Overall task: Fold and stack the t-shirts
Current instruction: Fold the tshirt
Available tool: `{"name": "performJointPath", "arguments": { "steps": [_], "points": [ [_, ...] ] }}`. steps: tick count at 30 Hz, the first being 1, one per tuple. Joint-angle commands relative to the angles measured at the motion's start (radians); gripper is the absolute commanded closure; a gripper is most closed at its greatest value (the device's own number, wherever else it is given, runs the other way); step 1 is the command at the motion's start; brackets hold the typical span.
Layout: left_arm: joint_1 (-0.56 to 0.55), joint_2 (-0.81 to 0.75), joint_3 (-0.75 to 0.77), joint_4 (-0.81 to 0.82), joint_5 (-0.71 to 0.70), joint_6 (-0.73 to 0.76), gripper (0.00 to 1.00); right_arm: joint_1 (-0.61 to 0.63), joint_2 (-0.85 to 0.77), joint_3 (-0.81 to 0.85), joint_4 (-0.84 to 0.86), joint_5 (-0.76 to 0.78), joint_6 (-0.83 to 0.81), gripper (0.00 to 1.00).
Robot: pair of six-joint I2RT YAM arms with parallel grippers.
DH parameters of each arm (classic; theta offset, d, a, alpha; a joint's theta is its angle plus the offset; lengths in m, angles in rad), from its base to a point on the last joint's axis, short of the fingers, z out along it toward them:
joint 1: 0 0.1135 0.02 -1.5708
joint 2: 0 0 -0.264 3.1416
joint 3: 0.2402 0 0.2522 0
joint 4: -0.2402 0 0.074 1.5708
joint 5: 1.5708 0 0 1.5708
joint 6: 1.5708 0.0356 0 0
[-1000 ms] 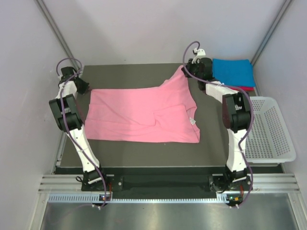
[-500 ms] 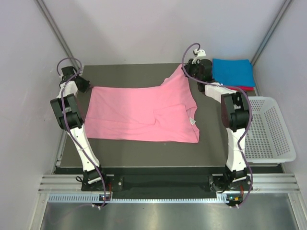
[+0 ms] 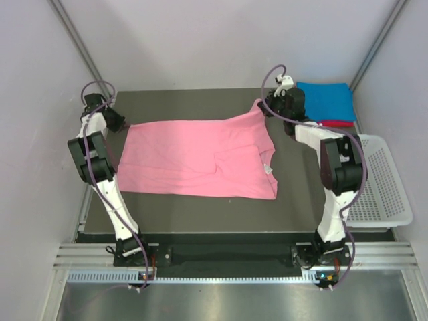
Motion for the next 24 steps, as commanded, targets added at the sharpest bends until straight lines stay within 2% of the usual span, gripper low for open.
{"name": "performJointPath", "arguments": {
  "steps": [1,13,19,24],
  "points": [
    [0.016,-0.115,-0.017,-0.073,-0.012,0.085,1.0,-0.008,-0.145,-0.08,0.046,-0.037,-0.004,1.0],
    [0.028,-0.255,-0.171,-0.234,-0.105,0.2,1.0,0.005,-0.333,-0.315,-0.019,-0.121,0.017,1.0],
    [0.04,-0.341,-0.303,-0.233,-0.163,0.171,1.0,0.012,-0.385,-0.421,-0.021,-0.131,0.048,1.0],
    [0.057,-0.37,-0.326,-0.256,-0.219,0.161,1.0,0.017,-0.437,-0.487,-0.027,-0.135,0.049,1.0]
  ]
}}
